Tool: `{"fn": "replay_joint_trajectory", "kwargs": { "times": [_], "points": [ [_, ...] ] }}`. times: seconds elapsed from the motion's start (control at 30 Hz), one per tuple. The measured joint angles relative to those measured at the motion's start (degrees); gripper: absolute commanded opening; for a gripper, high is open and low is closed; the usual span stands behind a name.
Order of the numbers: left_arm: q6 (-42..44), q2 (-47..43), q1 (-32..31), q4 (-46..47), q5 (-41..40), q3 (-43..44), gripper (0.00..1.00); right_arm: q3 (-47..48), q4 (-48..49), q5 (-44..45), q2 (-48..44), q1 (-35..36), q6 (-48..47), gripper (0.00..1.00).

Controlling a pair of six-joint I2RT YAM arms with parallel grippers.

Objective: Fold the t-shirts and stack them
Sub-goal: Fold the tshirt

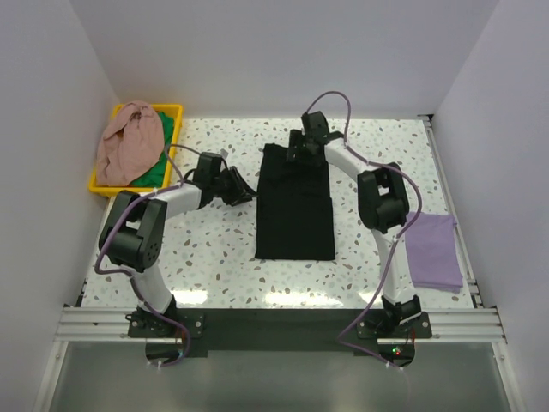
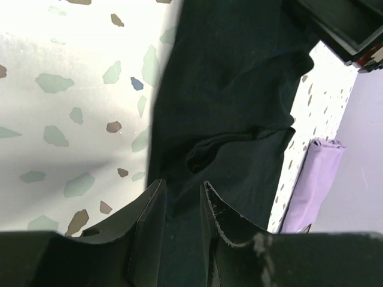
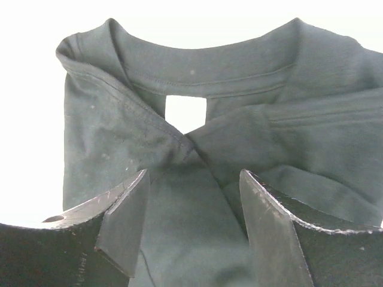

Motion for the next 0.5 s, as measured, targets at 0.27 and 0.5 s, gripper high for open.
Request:
{"fn": "replay_joint_trajectory", "kwargs": {
  "times": [0.27,0.5],
  "points": [
    [0.00,-1.86,0.00,0.85,0.85,-0.87,0.35,-3.21,1.07,0.11,-9.44,-1.90,1.81,0.41],
    [-0.02,-2.82,0.00,1.25,1.46,-2.95,0.35,-11.34,4.79,0.11,-15.21,-0.37,3.52,0.27]
  ]
}}
